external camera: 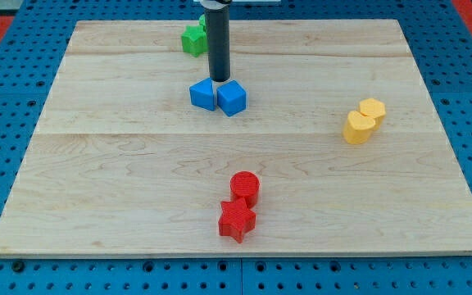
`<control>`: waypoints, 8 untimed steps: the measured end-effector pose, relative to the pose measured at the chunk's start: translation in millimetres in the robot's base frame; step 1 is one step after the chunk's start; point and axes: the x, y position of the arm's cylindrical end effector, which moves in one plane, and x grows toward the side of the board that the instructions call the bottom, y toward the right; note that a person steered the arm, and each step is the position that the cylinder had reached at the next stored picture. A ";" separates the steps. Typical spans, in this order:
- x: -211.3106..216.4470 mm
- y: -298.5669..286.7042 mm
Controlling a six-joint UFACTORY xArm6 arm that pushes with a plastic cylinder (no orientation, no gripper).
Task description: Move the blue cube to the top left corner of the board
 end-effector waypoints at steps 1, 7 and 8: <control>1.7 53.9; -8.9 -20.9; -25.0 -1.4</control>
